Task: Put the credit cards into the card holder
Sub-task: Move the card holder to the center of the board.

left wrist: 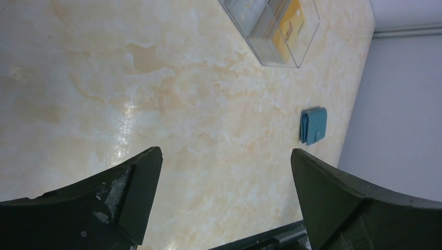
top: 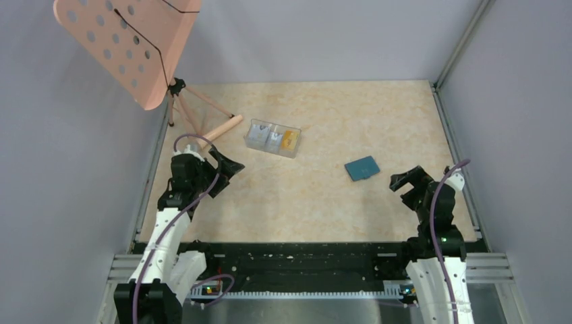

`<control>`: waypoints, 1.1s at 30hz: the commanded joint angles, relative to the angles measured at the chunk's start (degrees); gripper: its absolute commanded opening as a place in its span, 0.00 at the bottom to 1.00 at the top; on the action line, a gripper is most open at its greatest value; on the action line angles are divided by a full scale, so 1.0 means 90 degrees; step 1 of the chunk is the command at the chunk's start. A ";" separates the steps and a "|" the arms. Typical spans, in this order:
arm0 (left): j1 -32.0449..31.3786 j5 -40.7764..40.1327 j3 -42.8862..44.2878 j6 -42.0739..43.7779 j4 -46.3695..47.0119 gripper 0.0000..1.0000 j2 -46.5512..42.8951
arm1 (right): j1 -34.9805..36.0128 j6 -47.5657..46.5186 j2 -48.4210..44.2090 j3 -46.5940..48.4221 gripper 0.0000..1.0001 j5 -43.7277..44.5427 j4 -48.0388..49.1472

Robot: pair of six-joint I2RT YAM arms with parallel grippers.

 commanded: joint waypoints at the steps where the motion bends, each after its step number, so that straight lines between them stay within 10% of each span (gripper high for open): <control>1: -0.0010 0.0760 0.0333 -0.0027 -0.0006 0.99 0.0184 | -0.0012 -0.0154 -0.0063 0.0225 0.99 0.0020 0.0012; 14: -0.0007 0.2554 0.0179 0.0241 -0.0434 0.99 0.0753 | -0.0017 -0.0084 -0.0103 0.0067 0.99 -0.0141 0.0135; 33: -0.0005 0.2184 0.0494 0.0728 -0.0100 0.99 0.0586 | -0.0015 0.0147 0.0289 -0.0123 0.99 -0.0644 0.0434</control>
